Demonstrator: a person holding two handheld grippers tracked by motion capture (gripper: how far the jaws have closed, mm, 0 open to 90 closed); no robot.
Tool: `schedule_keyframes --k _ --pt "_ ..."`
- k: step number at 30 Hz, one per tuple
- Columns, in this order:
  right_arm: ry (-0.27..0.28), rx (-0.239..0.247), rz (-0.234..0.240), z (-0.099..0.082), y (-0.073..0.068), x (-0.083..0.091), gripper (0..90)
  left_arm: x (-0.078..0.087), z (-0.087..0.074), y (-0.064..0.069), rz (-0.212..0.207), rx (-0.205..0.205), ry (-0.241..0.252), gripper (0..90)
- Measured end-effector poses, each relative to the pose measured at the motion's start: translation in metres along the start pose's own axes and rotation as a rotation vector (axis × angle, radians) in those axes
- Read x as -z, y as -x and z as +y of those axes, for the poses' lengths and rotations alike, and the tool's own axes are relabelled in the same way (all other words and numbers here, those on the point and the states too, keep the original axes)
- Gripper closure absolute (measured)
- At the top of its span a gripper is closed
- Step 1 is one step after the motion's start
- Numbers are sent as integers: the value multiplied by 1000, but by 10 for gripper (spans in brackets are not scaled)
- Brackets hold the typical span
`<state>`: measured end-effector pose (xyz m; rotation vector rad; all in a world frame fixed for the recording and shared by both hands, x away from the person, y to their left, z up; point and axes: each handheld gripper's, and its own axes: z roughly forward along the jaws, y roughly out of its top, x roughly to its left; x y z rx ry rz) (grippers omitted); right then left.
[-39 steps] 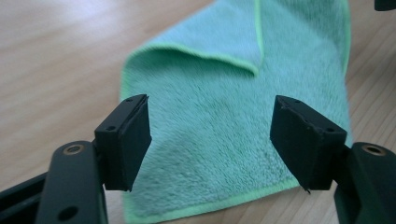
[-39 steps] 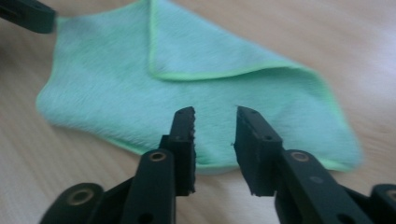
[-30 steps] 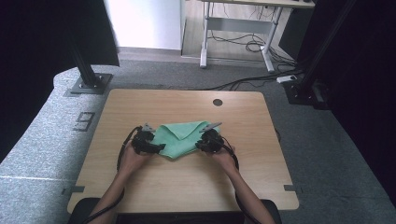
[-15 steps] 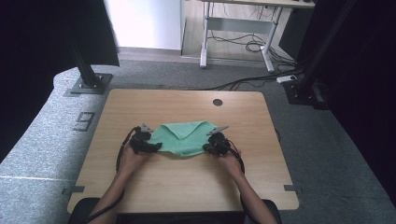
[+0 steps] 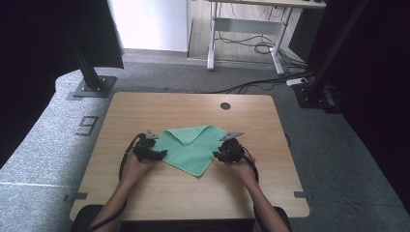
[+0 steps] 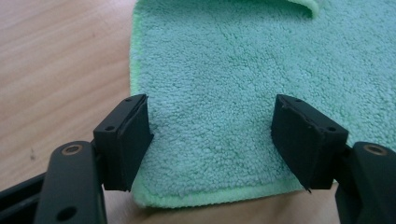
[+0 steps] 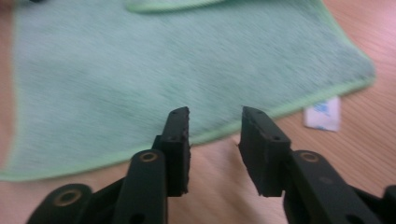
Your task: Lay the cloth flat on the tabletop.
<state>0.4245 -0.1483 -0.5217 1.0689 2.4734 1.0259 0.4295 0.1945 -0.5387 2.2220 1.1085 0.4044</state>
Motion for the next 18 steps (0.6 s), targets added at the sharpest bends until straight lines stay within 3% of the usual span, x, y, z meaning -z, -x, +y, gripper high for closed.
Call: schedule_keyframes --k 5,10,18 --pt "-23 15 21 -2 -22 -4 411 9 -10 12 -18 -9 -13 258" --pt "-50 13 -7 -13 -35 -10 267 16 -15 24 -45 -37 -30 224" --pt "-73 49 -53 -20 -39 -7 243 22 11 32 -84 -71 34 288"
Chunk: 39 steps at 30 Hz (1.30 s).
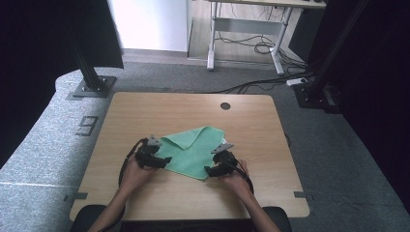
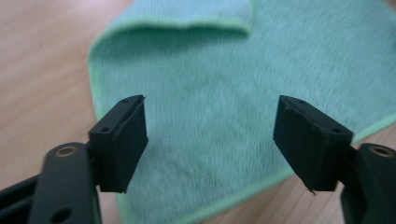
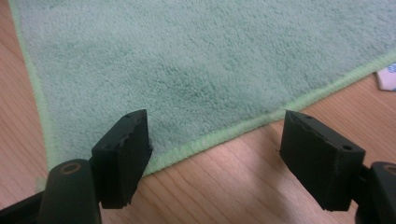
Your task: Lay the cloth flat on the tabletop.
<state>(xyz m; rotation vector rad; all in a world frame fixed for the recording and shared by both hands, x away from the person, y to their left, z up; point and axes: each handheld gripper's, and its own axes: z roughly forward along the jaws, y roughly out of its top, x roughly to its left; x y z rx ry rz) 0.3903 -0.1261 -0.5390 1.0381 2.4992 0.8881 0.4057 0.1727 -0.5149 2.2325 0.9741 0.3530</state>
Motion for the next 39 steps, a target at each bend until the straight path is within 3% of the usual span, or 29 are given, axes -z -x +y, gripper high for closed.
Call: schedule_keyframes --k 9,16,18,21,25,34,39 --pt "9 -65 -4 -18 18 11 243 -20 41 18 -71 -86 26 402" --pt "16 -107 -35 -32 34 21 251 -47 53 30 -162 -105 -1 515" --pt "22 -112 -37 -34 36 23 258 -56 53 33 -154 -125 -33 556" --pt "25 -113 -38 -35 36 23 258 -68 50 35 -101 -156 -71 635" --pt "33 -110 -37 -36 36 23 258 -66 49 29 -81 -130 -33 821" --pt "42 -112 -38 -37 36 23 259 -39 78 -11 -6 -64 32 824" --pt "47 -112 -39 -37 36 23 259 -35 90 -31 48 -48 19 775"
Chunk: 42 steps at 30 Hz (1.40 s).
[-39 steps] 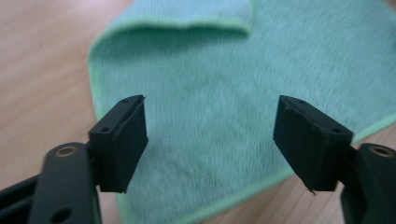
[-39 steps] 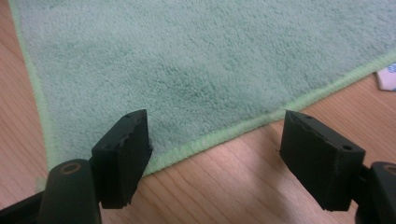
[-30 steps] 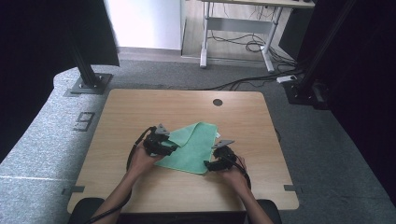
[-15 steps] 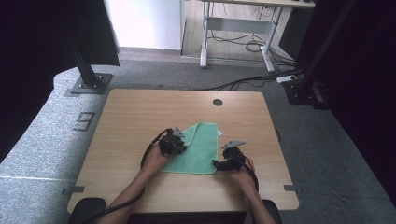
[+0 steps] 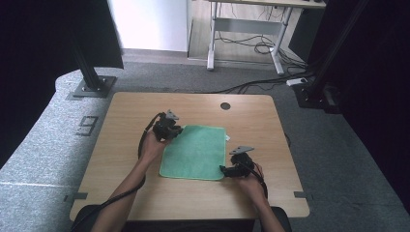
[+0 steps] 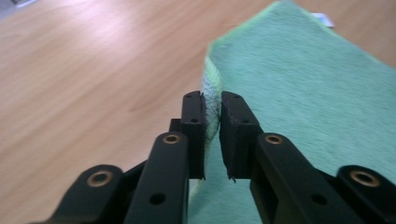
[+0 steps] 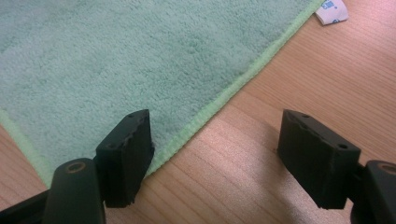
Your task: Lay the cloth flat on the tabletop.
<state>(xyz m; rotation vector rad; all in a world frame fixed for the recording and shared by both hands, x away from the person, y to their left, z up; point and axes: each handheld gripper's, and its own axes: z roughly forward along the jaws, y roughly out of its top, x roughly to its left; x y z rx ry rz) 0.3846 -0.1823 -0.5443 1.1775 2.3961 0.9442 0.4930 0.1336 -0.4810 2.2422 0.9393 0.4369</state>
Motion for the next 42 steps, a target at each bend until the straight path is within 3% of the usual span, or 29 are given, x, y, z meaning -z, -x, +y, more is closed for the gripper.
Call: schedule_keyframes --k 4,8,16,21,25,33,37,42 --pt "1 0 0 0 0 0 258 0 0 -19 59 49 -4 677" --pt "2 2 1 0 0 0 259 5 -4 -33 73 111 24 566" --pt "2 5 4 0 1 0 260 0 -13 -36 93 112 13 389" --pt "-5 16 10 0 2 1 280 -18 -19 -40 94 154 14 348" --pt "-10 18 17 -5 2 6 307 -34 -26 -40 99 158 -2 332" --pt "0 4 5 -23 7 22 314 -48 -25 -35 84 171 30 328" --pt "-5 8 10 -23 9 23 314 -55 -20 -36 101 185 30 327" --pt "-5 9 11 -23 9 23 313 -62 -19 -39 149 169 -18 327"
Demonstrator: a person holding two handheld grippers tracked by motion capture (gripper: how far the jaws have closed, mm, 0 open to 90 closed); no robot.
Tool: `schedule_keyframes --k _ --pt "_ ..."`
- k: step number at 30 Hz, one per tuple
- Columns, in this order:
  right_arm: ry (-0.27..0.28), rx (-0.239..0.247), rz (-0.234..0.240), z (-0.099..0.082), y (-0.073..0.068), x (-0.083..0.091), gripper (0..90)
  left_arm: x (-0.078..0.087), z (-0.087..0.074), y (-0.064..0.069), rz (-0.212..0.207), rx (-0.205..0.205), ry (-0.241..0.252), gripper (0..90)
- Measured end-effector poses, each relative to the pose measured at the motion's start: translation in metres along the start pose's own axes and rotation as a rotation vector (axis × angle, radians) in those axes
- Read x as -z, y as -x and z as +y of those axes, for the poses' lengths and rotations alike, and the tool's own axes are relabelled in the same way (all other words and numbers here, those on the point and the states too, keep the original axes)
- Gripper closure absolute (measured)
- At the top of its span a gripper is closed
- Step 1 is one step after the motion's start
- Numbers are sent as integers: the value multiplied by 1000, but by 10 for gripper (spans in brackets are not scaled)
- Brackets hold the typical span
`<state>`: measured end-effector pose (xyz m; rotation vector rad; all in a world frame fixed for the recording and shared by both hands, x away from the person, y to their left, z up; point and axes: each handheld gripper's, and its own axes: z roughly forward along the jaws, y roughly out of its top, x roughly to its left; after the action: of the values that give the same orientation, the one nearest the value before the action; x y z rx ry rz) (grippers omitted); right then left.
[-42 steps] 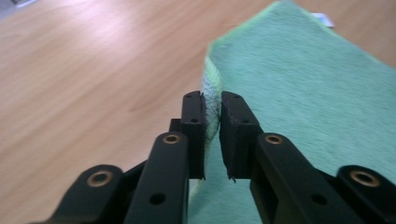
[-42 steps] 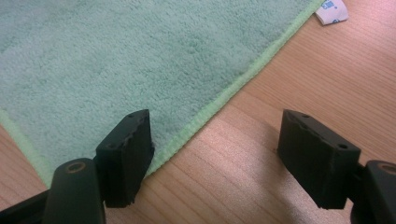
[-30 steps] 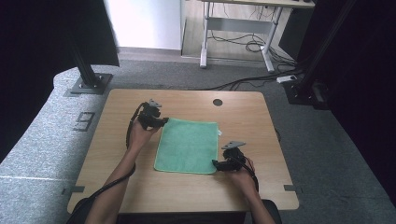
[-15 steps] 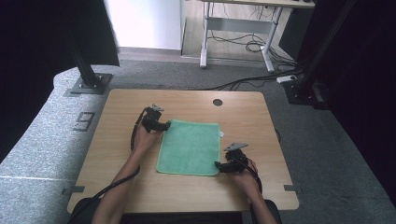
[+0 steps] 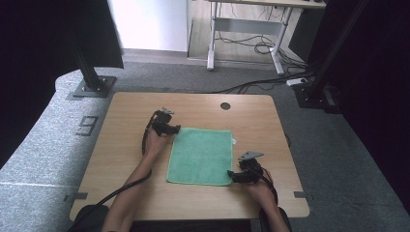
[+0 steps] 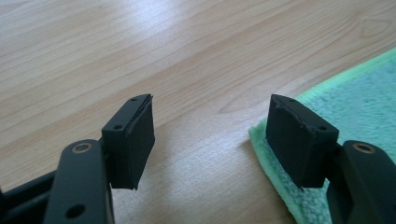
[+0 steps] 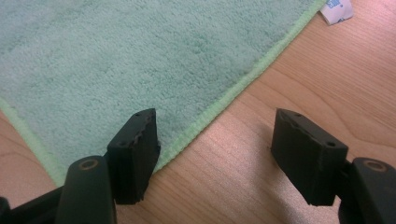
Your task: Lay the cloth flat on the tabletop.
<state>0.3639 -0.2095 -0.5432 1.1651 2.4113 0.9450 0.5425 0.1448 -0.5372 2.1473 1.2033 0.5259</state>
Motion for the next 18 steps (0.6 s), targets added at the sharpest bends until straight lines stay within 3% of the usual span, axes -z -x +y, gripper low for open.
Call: schedule_keyframes --k 1,4,7,11,13,15,18 --pt "-1 0 0 0 0 0 313 -2 -1 0 10 -9 -12 327" --pt "0 0 1 0 0 0 312 -1 -4 -3 3 12 -2 316" --pt "1 1 1 0 0 0 310 4 -3 -1 16 -4 7 313" --pt "3 3 2 0 1 0 306 19 -2 6 -68 24 74 312" --pt "4 3 4 0 1 0 304 23 -5 15 -101 -5 64 297" --pt "4 4 3 0 1 -1 300 24 -11 24 -97 -51 43 288" --pt "4 2 1 0 1 -1 285 23 -19 30 -79 -82 11 277"
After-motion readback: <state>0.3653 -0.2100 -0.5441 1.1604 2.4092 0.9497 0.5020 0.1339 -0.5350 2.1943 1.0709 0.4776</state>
